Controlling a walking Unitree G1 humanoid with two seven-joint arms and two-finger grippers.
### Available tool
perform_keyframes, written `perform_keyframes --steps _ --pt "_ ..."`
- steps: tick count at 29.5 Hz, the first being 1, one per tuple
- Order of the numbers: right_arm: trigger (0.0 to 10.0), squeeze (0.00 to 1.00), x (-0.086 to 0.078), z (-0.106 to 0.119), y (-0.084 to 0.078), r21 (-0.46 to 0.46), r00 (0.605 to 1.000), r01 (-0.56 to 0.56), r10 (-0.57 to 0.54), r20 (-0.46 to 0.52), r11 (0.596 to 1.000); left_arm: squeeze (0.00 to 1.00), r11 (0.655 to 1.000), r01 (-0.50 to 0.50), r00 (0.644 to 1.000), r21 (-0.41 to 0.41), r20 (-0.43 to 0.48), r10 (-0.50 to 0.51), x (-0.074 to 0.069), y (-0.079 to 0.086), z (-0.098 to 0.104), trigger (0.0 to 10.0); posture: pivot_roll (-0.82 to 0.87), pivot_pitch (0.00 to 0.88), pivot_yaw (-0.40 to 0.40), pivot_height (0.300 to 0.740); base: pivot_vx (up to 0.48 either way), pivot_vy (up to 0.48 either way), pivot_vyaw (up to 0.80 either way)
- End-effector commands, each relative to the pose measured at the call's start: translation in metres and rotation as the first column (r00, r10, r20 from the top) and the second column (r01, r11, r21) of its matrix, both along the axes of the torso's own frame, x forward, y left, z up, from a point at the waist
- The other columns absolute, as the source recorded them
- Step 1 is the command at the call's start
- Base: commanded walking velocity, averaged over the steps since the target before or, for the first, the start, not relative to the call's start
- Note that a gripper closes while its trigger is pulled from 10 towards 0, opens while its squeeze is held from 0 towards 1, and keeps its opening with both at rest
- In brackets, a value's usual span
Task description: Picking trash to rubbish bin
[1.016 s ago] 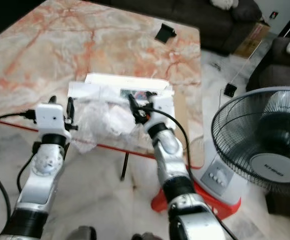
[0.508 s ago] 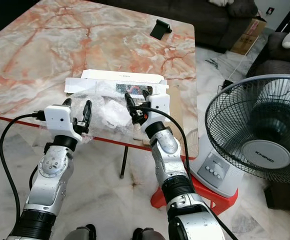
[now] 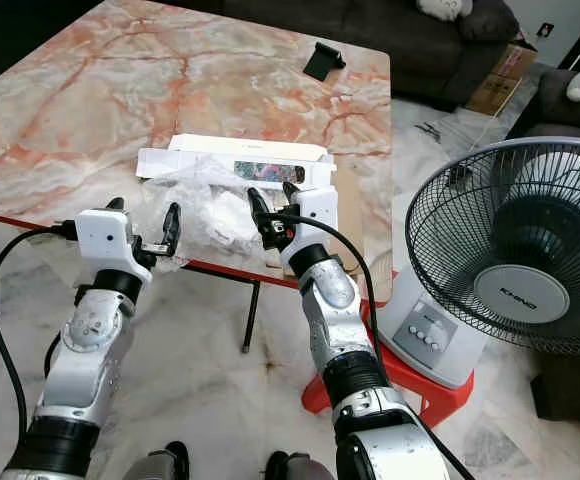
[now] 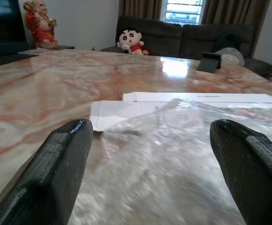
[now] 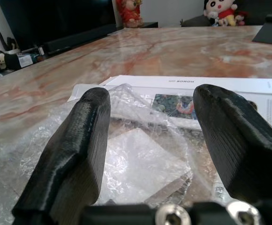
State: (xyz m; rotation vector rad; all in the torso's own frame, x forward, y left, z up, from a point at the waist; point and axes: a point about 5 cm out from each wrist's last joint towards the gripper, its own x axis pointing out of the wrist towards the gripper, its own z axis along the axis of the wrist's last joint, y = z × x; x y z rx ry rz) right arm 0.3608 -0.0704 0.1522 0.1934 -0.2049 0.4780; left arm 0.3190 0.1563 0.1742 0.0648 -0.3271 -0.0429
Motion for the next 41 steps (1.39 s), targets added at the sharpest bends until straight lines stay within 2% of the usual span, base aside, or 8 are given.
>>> perform_keyframes --steps 1,7,8,9,16,27,32,41 --pt "10.0 0.0 -0.001 0.0 -0.004 0.007 1.0 0.009 -0.009 0.002 1.0 1.0 1.0 0.015 1.0 -0.003 -0.013 -0.015 0.004 0.0 0.001 10.0 0.09 0.214 -0.161 0.74 0.0 0.0 0.0" --pt "10.0 0.0 -0.002 -0.002 -0.004 0.002 1.0 0.01 -0.01 -0.006 1.0 1.0 1.0 0.025 0.998 -0.014 -0.057 -0.026 0.016 0.005 -0.001 10.0 0.09 0.218 -0.161 0.74 0.0 0.0 0.0" --pt "10.0 0.0 -0.002 -0.002 -0.004 0.001 1.0 0.011 -0.011 -0.006 1.0 0.31 0.999 0.036 0.996 -0.02 -0.078 -0.038 0.02 0.005 -0.003 10.0 0.08 0.22 -0.16 0.74 0.0 0.0 0.0" --pt "10.0 0.0 -0.002 -0.002 -0.004 0.0 1.0 0.013 -0.013 -0.006 1.0 0.0 0.998 0.052 0.994 -0.045 -0.095 -0.056 0.022 0.003 -0.005 10.0 0.08 0.219 -0.161 0.74 0.0 0.0 0.0" --pt "10.0 0.0 -0.002 -0.002 -0.006 -0.003 1.0 0.013 -0.013 -0.007 1.0 0.0 0.976 0.063 0.993 -0.208 -0.089 -0.083 0.026 0.001 -0.004 10.0 0.07 0.218 -0.165 0.74 0.0 0.0 0.0" --pt "10.0 0.0 -0.002 -0.001 -0.006 -0.004 1.0 0.007 -0.007 -0.004 1.0 0.0 0.981 0.034 0.992 -0.19 -0.114 -0.057 0.029 -0.007 0.004 10.0 0.07 0.219 -0.172 0.74 0.0 0.0 0.0" --pt "10.0 0.0 -0.002 -0.001 -0.004 -0.005 1.0 -0.003 0.003 -0.006 1.0 0.0 0.994 -0.003 0.985 -0.105 -0.173 -0.016 0.029 -0.011 0.009 10.0 0.07 0.22 -0.175 0.74 0.0 0.0 0.0" --pt "10.0 0.0 -0.002 -0.001 -0.004 -0.006 1.0 -0.005 0.005 -0.006 1.0 0.0 0.997 -0.058 0.963 -0.051 -0.266 0.042 0.032 -0.007 0.0 10.0 0.07 0.218 -0.174 0.74 0.0 0.0 0.0"
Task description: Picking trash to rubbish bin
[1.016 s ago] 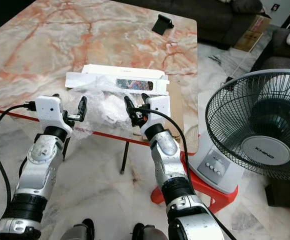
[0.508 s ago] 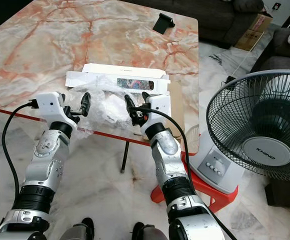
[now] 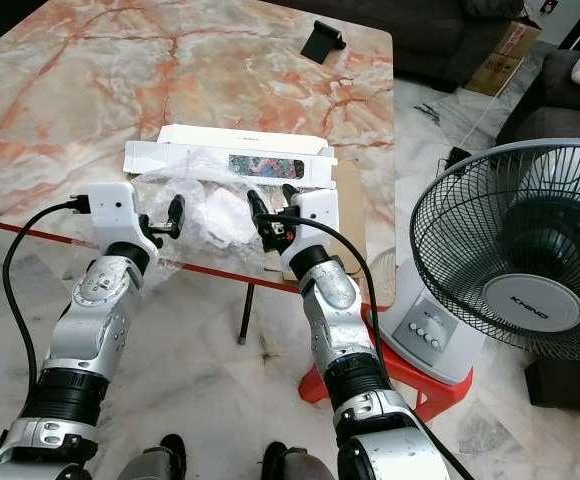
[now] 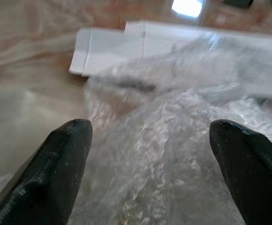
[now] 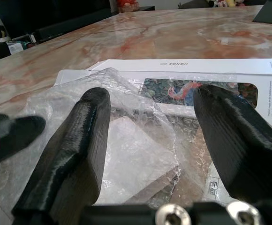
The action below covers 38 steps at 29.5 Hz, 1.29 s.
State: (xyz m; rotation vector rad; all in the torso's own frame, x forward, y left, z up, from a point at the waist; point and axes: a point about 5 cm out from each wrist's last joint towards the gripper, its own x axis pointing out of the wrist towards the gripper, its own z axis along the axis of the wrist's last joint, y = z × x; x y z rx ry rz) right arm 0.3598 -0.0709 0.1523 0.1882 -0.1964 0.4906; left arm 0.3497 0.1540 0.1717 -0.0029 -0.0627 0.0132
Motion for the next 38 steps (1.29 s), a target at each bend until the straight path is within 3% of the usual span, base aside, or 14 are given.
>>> perform_keyframes --steps 1,2,3,4,23,34,37,38 --pt "10.0 0.0 -0.001 -0.001 -0.003 0.003 1.0 0.007 -0.007 -0.002 1.0 0.0 1.0 -0.002 1.0 0.014 -0.023 0.003 0.001 -0.004 0.001 8.1 0.07 0.217 -0.174 0.74 0.0 0.0 0.0" --pt "10.0 0.0 -0.001 -0.001 -0.003 0.003 1.0 0.007 -0.007 -0.002 1.0 0.0 1.0 -0.002 1.0 0.014 -0.023 0.003 0.001 -0.004 0.001 8.1 0.07 0.217 -0.174 0.74 0.0 0.0 0.0" --pt "10.0 0.0 -0.001 -0.001 -0.003 0.002 1.0 0.006 -0.006 -0.002 1.0 0.0 1.0 -0.011 0.999 0.01 -0.043 0.011 0.0 -0.004 -0.001 2.0 0.07 0.217 -0.174 0.74 0.0 0.0 0.0" --pt "10.0 0.0 -0.001 -0.001 -0.002 0.003 1.0 0.003 -0.003 -0.003 1.0 0.0 1.0 -0.022 0.997 0.006 -0.069 0.022 -0.001 -0.003 -0.004 0.0 0.07 0.214 -0.174 0.74 0.0 0.0 0.0" --pt "10.0 0.0 -0.001 -0.001 -0.003 -0.003 1.0 0.006 -0.006 -0.005 1.0 0.0 0.999 -0.049 0.996 -0.003 -0.075 0.049 -0.001 -0.002 -0.001 0.0 0.07 0.213 -0.175 0.74 0.0 0.0 0.0" --pt "10.0 0.0 0.0 0.0 -0.003 -0.001 1.0 0.01 -0.01 -0.003 1.0 0.0 0.997 -0.061 0.994 -0.037 0.084 0.064 -0.004 -0.001 0.021 0.0 0.07 0.211 -0.174 0.74 0.0 0.0 0.0" --pt "10.0 0.0 0.0 0.001 -0.003 0.001 1.0 0.01 -0.01 0.0 1.0 0.0 0.996 -0.048 0.979 -0.073 0.196 0.062 -0.008 -0.003 0.035 0.0 0.07 0.21 -0.174 0.74 0.0 0.0 0.0" --pt "10.0 0.0 0.0 0.001 -0.003 0.001 1.0 0.01 -0.01 0.0 1.0 0.0 0.996 -0.048 0.979 -0.073 0.196 0.062 -0.008 -0.003 0.035 0.0 0.07 0.21 -0.174 0.74 0.0 0.0 0.0"
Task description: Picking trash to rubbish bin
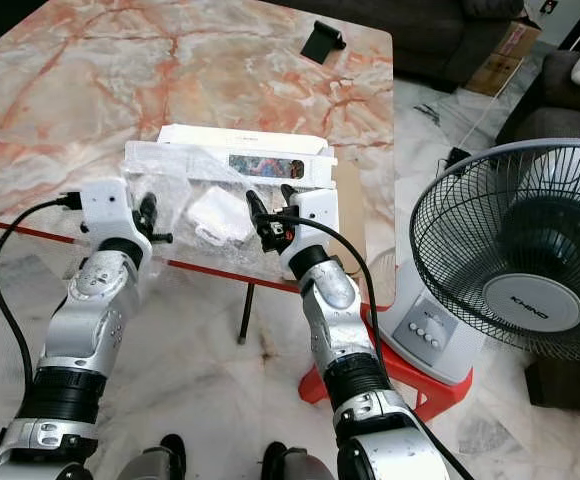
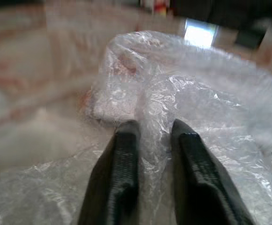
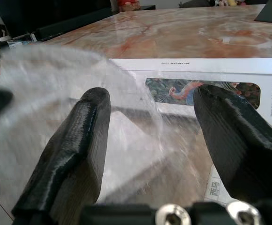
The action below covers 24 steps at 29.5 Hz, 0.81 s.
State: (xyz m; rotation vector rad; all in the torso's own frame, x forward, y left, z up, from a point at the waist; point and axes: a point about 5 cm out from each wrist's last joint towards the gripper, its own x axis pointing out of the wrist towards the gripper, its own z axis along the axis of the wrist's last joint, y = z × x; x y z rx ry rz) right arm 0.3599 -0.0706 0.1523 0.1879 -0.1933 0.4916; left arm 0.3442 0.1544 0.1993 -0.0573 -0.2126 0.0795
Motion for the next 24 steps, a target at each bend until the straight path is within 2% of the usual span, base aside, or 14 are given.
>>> perform_keyframes --steps 1,6,9,10,11,12,14,16,19,21,23,24 --pt "10.0 0.0 0.0 0.001 -0.003 0.002 1.0 0.011 -0.011 0.003 1.0 0.0 1.0 0.01 0.998 -0.013 0.066 -0.009 -0.003 -0.004 0.009 0.0 0.07 0.21 -0.174 0.74 0.0 0.0 0.0" --pt "10.0 0.0 0.0 0.001 -0.003 0.003 1.0 0.011 -0.011 0.002 1.0 0.0 1.0 0.011 0.995 -0.029 0.098 -0.008 -0.004 -0.005 0.012 0.0 0.07 0.208 -0.173 0.74 0.0 0.0 0.0" --pt "10.0 0.0 0.001 0.002 -0.005 0.003 1.0 0.016 -0.016 0.008 1.0 0.0 0.999 0.036 0.986 -0.033 0.165 -0.03 -0.007 -0.01 0.019 0.0 0.07 0.207 -0.172 0.74 0.0 0.0 0.0" --pt "10.0 0.0 0.001 0.003 -0.005 0.003 1.0 0.017 -0.017 0.008 1.0 0.0 0.998 0.044 0.983 -0.038 0.179 -0.037 -0.008 -0.011 0.02 1.3 0.07 0.206 -0.171 0.74 0.0 0.0 0.0" --pt "10.0 0.0 0.001 0.003 -0.005 0.003 1.0 0.017 -0.018 0.008 1.0 0.0 0.998 0.049 0.981 -0.04 0.187 -0.041 -0.008 -0.011 0.021 1.3 0.07 0.206 -0.171 0.74 0.0 0.0 0.0" --pt "10.0 0.0 0.001 0.003 -0.005 0.003 1.0 0.019 -0.019 0.009 1.0 0.0 0.998 0.048 0.979 -0.033 0.201 -0.041 -0.009 -0.012 0.023 10.0 0.07 0.206 -0.171 0.74 0.0 0.0 0.0" --pt "10.0 0.0 0.001 0.003 -0.005 0.003 1.0 0.019 -0.019 0.009 1.0 0.0 0.999 0.047 0.977 -0.027 0.211 -0.04 -0.01 -0.012 0.024 10.0 0.07 0.206 -0.17 0.74 0.0 0.0 0.0" --pt "10.0 0.0 0.002 0.007 -0.007 0.015 0.999 0.038 -0.038 0.026 0.999 0.0 0.998 0.056 0.959 -0.019 0.279 -0.049 -0.014 -0.015 0.03 10.0 0.07 0.204 -0.167 0.74 0.0 0.0 0.0" --pt "10.0 0.0 0.004 0.015 -0.011 0.038 0.996 0.063 -0.065 0.056 0.997 0.0 0.999 0.039 0.945 -0.005 0.326 -0.035 -0.018 -0.016 0.034 10.0 0.07 0.202 -0.167 0.74 0.0 0.0 0.0" --pt "10.0 0.0 0.006 0.021 -0.014 0.05 0.994 0.076 -0.08 0.078 0.996 0.0 0.999 0.003 0.938 0.048 0.346 -0.02 -0.02 -0.015 0.036 10.0 0.07 0.204 -0.164 0.74 0.0 0.0 0.0" --pt "10.0 0.0 0.007 0.032 -0.018 0.043 0.987 0.089 -0.094 0.132 0.995 0.0 0.989 -0.055 0.924 0.136 0.381 -0.001 -0.023 -0.014 0.038 10.0 0.08 0.203 -0.165 0.74 0.0 0.0 0.0" --pt "10.0 0.0 0.008 0.034 -0.018 0.044 0.986 0.092 -0.097 0.138 0.995 0.0 0.988 -0.059 0.923 0.141 0.385 0.001 -0.024 -0.013 0.039 10.0 0.08 0.203 -0.165 0.74 0.0 0.0 0.0"
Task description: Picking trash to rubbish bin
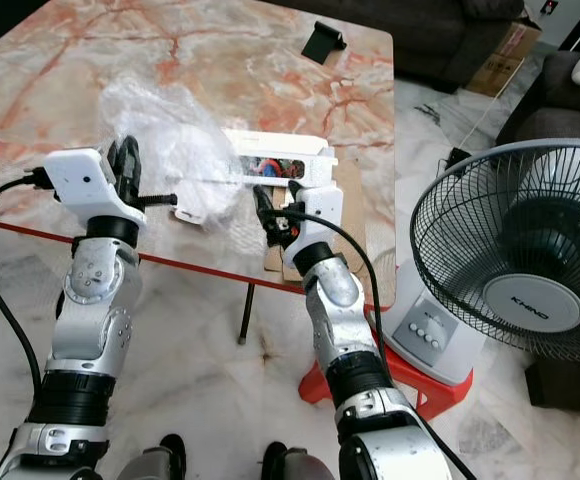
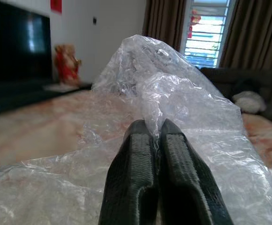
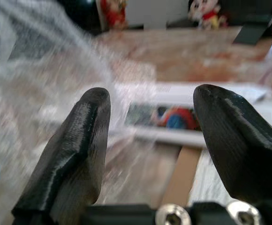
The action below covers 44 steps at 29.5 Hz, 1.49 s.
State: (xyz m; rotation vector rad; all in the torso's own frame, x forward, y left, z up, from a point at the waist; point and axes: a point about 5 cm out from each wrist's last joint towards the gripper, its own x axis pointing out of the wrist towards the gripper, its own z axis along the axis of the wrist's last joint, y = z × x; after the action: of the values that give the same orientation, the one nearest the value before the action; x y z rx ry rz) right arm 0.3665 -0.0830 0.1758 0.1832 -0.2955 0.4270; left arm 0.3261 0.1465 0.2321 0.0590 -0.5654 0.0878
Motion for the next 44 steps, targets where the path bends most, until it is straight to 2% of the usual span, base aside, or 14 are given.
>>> perform_keyframes --steps 1,7,9,12,14,16,22,26,29,31,36,38,43,44 --pt "10.0 0.0 0.001 0.012 -0.006 0.015 0.998 0.025 -0.026 0.052 1.0 0.0 1.0 0.003 0.999 0.021 0.045 -0.004 -0.005 -0.005 0.005 10.0 0.08 0.203 -0.165 0.74 0.0 0.0 0.0" --pt "10.0 0.0 0.003 0.018 -0.007 0.006 0.996 0.036 -0.036 0.075 0.999 0.0 0.999 0.048 0.997 -0.018 0.067 -0.046 -0.007 -0.008 0.005 10.0 0.08 0.201 -0.162 0.74 0.0 0.0 0.0" --pt "10.0 0.0 0.003 0.019 -0.01 0.01 0.996 0.047 -0.048 0.081 0.999 0.0 0.981 0.159 0.986 -0.109 0.059 -0.153 -0.006 -0.018 0.005 10.0 0.08 0.2 -0.161 0.74 0.0 0.0 0.0" --pt "10.0 0.0 0.003 0.019 -0.011 0.009 0.995 0.054 -0.055 0.081 0.998 0.0 0.941 0.281 0.96 -0.188 0.038 -0.279 -0.004 -0.03 0.002 10.0 0.08 0.199 -0.161 0.74 0.0 0.0 0.0" --pt "10.0 0.0 0.003 0.019 -0.012 0.009 0.995 0.058 -0.059 0.081 0.998 0.0 0.912 0.345 0.938 -0.222 0.047 -0.343 -0.005 -0.036 0.003 10.0 0.08 0.197 -0.159 0.74 0.0 0.0 0.0" --pt "10.0 0.0 0.003 0.02 -0.012 0.01 0.995 0.062 -0.063 0.082 0.998 0.0 0.905 0.363 0.931 -0.221 0.067 -0.358 -0.006 -0.039 0.007 10.0 0.08 0.197 -0.159 0.74 0.0 0.0 0.0" --pt "10.0 0.0 0.003 0.02 -0.013 0.014 0.994 0.067 -0.068 0.085 0.998 0.0 0.928 0.323 0.942 -0.186 0.159 -0.296 -0.008 -0.03 0.027 10.0 0.08 0.196 -0.159 0.74 0.0 0.0 0.0" --pt "10.0 0.0 0.003 0.02 -0.012 0.014 0.994 0.068 -0.069 0.084 0.998 0.0 0.928 0.325 0.93 -0.181 0.236 -0.28 -0.013 -0.022 0.047 10.0 0.08 0.195 -0.16 0.74 0.0 0.0 0.0" --pt "10.0 0.0 0.003 0.021 -0.011 0.017 0.994 0.067 -0.068 0.086 0.998 0.0 0.948 0.291 0.929 -0.126 0.273 -0.249 -0.017 -0.016 0.062 10.0 0.08 0.196 -0.159 0.74 0.0 0.0 0.0" --pt "10.0 0.0 0.003 0.021 -0.011 0.018 0.994 0.066 -0.068 0.088 0.998 0.0 0.957 0.27 0.933 -0.105 0.275 -0.233 -0.017 -0.014 0.064 10.0 0.08 0.196 -0.159 0.74 0.0 0.0 0.0" --pt "10.0 0.0 0.003 0.022 -0.011 0.028 0.993 0.068 -0.071 0.095 0.997 0.0 0.985 0.172 0.961 -0.021 0.223 -0.163 -0.017 -0.004 0.057 10.0 0.08 0.198 -0.156 0.74 0.0 0.0 0.0" --pt "10.0 0.0 0.002 0.023 -0.01 0.035 0.993 0.064 -0.067 0.1 0.997 0.0 0.995 0.095 0.985 0.035 0.138 -0.099 -0.013 0.004 0.04 10.0 0.08 0.198 -0.156 0.74 0.0 0.0 0.0" --pt "10.0 0.0 0.001 0.022 -0.009 0.037 0.993 0.06 -0.064 0.101 0.997 0.0 0.996 0.077 0.99 0.054 0.114 -0.083 -0.013 0.005 0.035 10.0 0.08 0.198 -0.156 0.74 0.0 0.0 0.0" --pt "10.0 0.0 0.0 0.02 -0.007 0.036 0.994 0.055 -0.059 0.097 0.998 0.0 0.997 0.068 0.995 0.043 0.07 -0.071 -0.011 0.005 0.023 10.0 0.09 0.202 -0.156 0.74 0.0 0.0 0.0"
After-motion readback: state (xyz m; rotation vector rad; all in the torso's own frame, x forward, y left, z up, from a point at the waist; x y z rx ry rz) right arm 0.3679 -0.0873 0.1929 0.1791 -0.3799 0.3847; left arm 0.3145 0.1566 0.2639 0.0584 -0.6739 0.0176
